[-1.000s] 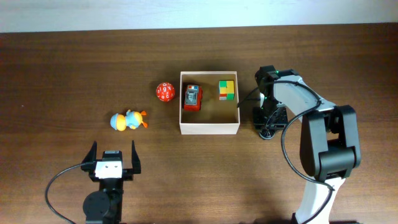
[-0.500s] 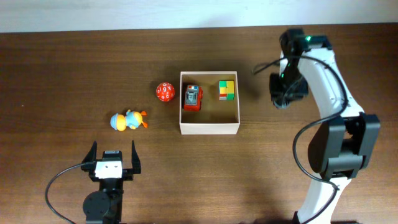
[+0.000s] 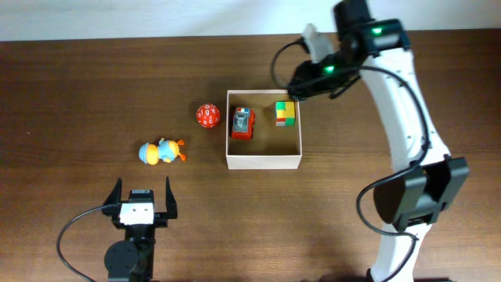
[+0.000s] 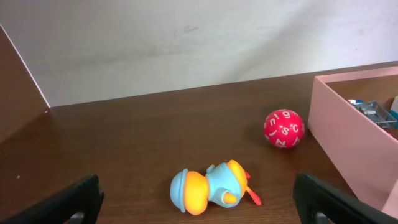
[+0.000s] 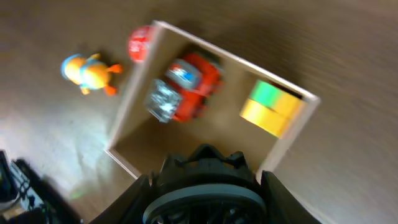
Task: Pack container
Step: 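Lift the black puck with the right gripper and carry it over the box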
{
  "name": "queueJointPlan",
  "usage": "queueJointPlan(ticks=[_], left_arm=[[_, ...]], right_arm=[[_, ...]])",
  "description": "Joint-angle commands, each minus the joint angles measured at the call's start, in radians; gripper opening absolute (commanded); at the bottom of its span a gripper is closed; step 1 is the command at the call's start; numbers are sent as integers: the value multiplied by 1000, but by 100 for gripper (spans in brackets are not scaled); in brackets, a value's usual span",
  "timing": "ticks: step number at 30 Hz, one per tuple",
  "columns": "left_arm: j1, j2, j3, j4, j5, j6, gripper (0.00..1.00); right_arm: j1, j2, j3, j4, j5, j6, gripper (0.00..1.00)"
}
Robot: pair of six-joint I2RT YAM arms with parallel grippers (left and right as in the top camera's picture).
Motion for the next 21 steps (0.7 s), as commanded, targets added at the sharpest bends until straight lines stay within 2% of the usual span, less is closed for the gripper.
queueJointPlan(ticks=[1,3,4,7,21], left_arm=[[4,-8,-2,-4,-8,13,99],[4,-8,-2,-4,-8,13,99],[4,-8,-2,-4,-8,13,99],[4,-8,-2,-4,-8,13,99],[4,-8,-2,-4,-8,13,99]], right_arm=[[90,-17,1,35,21,-37,41],[127,-12,-6,53,91,-36,42],[151,-3,-10,68,135,-27,47],[177,22,-10,86,208,13,50],[175,201,-11,132,224,47,45]])
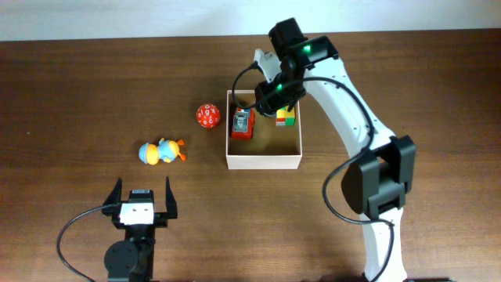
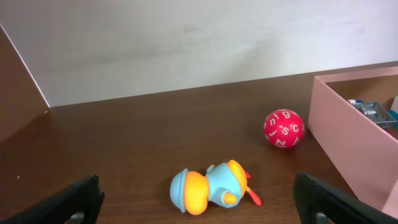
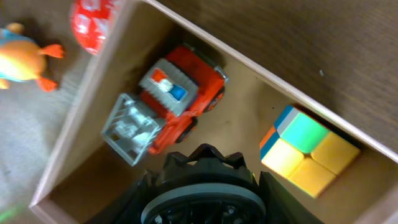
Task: Pack container
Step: 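Lift the black puck with the right gripper and carry it over the box, then lower the black puck into the box between the truck and cube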
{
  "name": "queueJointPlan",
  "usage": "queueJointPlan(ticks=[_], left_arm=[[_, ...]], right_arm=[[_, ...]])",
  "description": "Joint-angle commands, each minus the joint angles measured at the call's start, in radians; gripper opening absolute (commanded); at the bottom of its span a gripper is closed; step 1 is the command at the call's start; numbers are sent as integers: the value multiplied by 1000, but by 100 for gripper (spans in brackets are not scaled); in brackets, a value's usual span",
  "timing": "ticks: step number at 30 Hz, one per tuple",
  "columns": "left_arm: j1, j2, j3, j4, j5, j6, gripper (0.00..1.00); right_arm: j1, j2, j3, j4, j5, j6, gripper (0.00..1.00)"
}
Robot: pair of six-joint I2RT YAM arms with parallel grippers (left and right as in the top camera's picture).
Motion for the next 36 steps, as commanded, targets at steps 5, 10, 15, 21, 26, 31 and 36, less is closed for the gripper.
queueJointPlan(ticks=[5,10,15,21,26,31,36], left_arm=[[4,-8,-2,-4,-8,13,99],[4,-8,-2,-4,-8,13,99],[4,-8,-2,-4,-8,13,99],[4,-8,-2,-4,-8,13,99],[4,-8,-2,-4,-8,13,99],[4,-8,-2,-4,-8,13,99],[4,-8,-2,-4,-8,13,99]], right_arm=[[-3,61,-3,24,14,10,46],[-3,89,-3,55,14,10,46],[-3,117,-3,66,14,10,46],[-3,135,-3,75,14,8,46],[-4,140,-3,85,36,-2,65],[-4,140,-3,85,40,-1,66],[-4,140,-3,85,40,-1,65]])
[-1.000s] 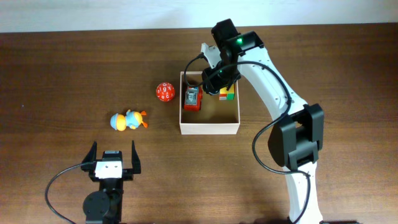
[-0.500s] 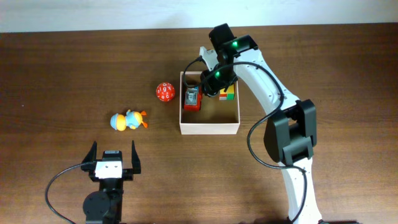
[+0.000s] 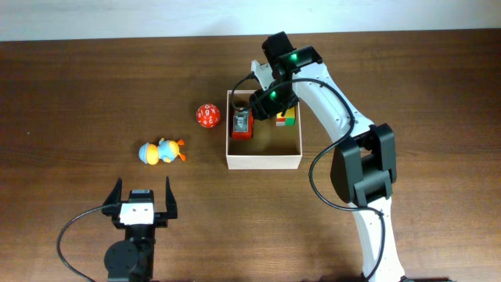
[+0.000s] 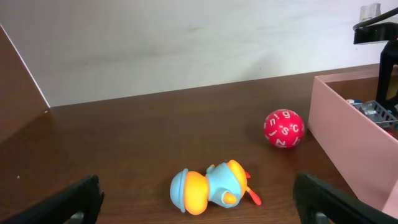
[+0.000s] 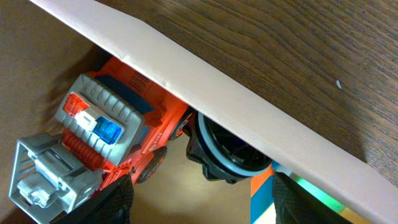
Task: Pack container
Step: 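Lower the black puck into the box between the truck and cube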
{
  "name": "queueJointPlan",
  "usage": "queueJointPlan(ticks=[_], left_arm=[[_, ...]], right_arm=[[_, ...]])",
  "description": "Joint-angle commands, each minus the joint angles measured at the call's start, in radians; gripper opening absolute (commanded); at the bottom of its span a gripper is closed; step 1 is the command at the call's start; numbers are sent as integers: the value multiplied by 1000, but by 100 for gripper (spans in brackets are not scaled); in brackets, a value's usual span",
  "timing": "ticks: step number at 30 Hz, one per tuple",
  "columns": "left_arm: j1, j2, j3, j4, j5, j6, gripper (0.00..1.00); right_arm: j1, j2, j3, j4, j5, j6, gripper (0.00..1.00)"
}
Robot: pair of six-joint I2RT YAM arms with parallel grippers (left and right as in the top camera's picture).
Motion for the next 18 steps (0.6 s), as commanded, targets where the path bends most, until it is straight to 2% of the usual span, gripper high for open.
queueJointPlan(ticks=[1,8,18], left_arm=[[4,-8,-2,-4,-8,13,99],[4,-8,-2,-4,-8,13,99],[4,-8,-2,-4,-8,13,99]], right_arm=[[-4,4,0,2,11,-6,65],[-4,-2,14,-31,12,-6,64],[-5,-2,13,34,12,-61,64]])
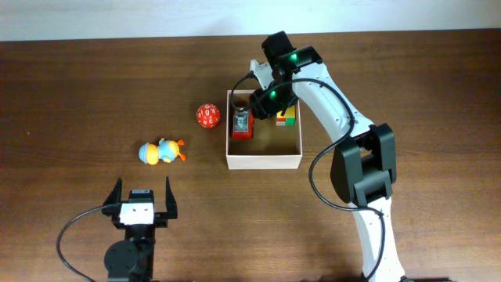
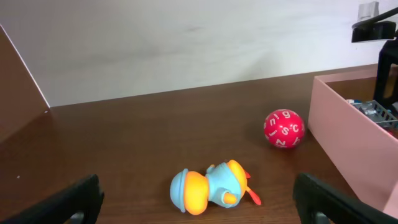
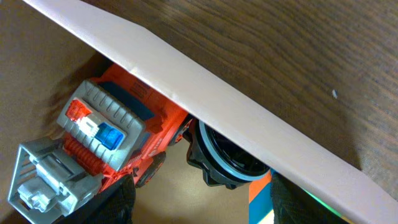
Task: Pack container
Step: 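Lower the black puck into the box between the truck and cube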
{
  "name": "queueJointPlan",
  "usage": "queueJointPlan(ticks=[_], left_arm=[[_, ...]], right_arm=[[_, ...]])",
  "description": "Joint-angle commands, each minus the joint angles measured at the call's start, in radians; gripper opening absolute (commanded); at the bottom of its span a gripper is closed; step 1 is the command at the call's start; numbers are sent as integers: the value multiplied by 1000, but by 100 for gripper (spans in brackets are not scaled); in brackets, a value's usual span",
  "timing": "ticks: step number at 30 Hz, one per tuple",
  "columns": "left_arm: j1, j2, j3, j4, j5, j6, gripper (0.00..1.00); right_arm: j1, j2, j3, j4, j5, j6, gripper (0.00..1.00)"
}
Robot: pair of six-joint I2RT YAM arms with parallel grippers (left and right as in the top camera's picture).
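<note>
The white open box [image 1: 264, 162] holds a red toy truck [image 1: 242, 123] at its left and a colour cube [image 1: 286, 114] at its far right. My right gripper [image 1: 264, 100] is down inside the box at the far wall, open. Below it a black round disc with a blue ring [image 3: 227, 158] lies between the truck [image 3: 106, 137] and the cube [image 3: 261, 202], partly hidden by the box wall [image 3: 217, 106]. A red ball [image 1: 207, 116] and an orange-and-blue duck toy [image 1: 162, 151] lie left of the box. My left gripper [image 1: 142, 197] rests open near the front edge.
The right arm reaches over the table's back right toward the box. In the left wrist view the duck toy [image 2: 211, 186] lies between the open fingers but well ahead of them, with the ball [image 2: 284, 128] and the box side [image 2: 348, 155] beyond.
The right wrist view has shifted very slightly. The right gripper is still open over the black disc in the box. The left arm and the toys have not moved.
My right gripper was shut on the black disc beyond the box's far right corner. Then it held the disc above the box, over the truck and cube. Then it was low at the far wall, open, with the disc lying between truck and cube, as now.
</note>
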Motion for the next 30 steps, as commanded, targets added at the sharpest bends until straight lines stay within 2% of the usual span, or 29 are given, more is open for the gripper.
queueJointPlan(ticks=[1,10,11,30], left_arm=[[4,-8,-2,-4,-8,13,99],[4,-8,-2,-4,-8,13,99],[4,-8,-2,-4,-8,13,99],[4,-8,-2,-4,-8,13,99]], right_arm=[[-5,-2,13,13,8,-45,64],[-5,-2,12,10,-60,-116,62],[-4,-2,12,8,-75,-122,60],[42,-2,11,-36,-93,-140,59]])
